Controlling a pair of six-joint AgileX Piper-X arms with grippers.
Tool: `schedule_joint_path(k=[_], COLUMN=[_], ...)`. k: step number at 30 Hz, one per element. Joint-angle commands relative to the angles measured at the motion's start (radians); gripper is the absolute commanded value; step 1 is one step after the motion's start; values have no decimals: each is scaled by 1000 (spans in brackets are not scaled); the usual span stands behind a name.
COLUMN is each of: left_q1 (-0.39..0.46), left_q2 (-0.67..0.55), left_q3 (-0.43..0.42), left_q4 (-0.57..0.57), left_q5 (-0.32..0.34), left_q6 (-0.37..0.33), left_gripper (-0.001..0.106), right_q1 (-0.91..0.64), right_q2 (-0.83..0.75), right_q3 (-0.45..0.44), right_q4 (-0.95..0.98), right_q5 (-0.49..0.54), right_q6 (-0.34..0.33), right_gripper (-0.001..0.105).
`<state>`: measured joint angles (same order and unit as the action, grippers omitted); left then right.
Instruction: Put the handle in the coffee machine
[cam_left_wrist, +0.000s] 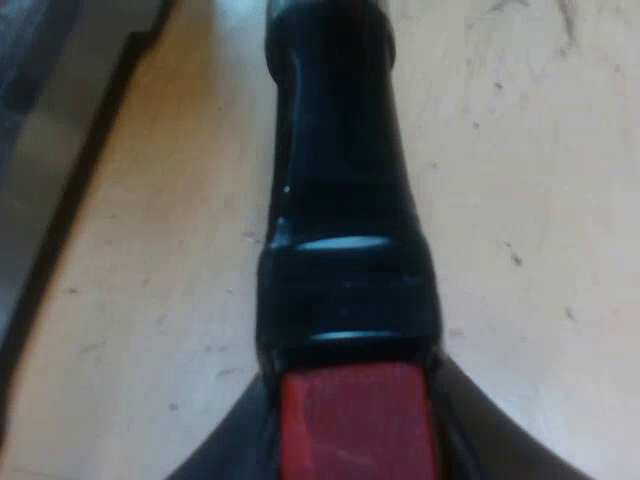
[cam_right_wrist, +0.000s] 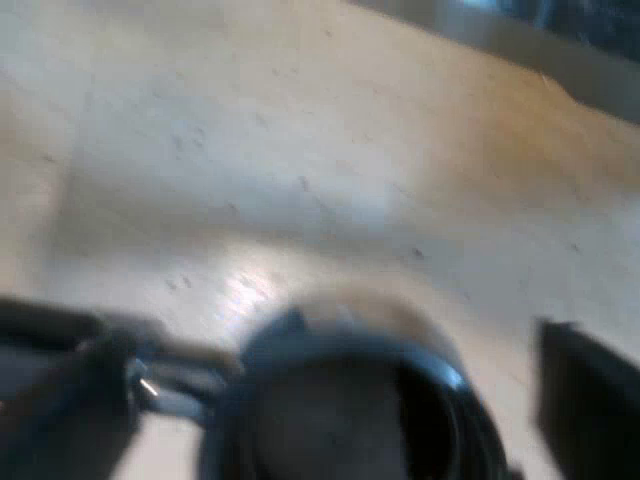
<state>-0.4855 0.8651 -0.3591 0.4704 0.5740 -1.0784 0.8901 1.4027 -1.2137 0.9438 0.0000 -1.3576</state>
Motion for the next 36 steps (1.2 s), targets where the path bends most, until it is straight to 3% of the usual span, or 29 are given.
schedule_joint_path(k=[1, 8, 15, 20, 22, 28, 29, 31, 36], left_q1=[-3, 9, 142, 232, 282, 379, 382, 420, 453], left_q2=[-10, -10, -66, -68, -68, -65, -63, -53, -25], left_q3=[-7, -7, -17, -88, -127, -150, -150, -150, -150], left_q4=[-16, 14, 121, 240, 271, 279, 282, 296, 288], left_q5=[45, 45, 48, 126, 142, 156, 162, 250, 233], left_q6=[7, 7, 7, 5, 4, 6, 6, 4, 17], left_gripper=[0, 0, 0, 0, 0, 0, 0, 0, 0], right_q1=[-1, -1, -1, -1, 15, 163, 183, 228, 300], right_q2=[-36, -102, -148, -148, -154, -162, -162, -162, -162], right_q3=[-8, -8, -8, -8, -8, -8, -6, 5, 53], right_q4=[-28, -50, -50, -47, -49, -112, -120, -161, -260], right_q5=[0, 86, 101, 74, 58, 362, 384, 459, 565], right_q6=[-15, -15, -15, -11, -42, -81, -81, -77, -53], right_gripper=[100, 100, 100, 100, 100, 100, 100, 100, 100])
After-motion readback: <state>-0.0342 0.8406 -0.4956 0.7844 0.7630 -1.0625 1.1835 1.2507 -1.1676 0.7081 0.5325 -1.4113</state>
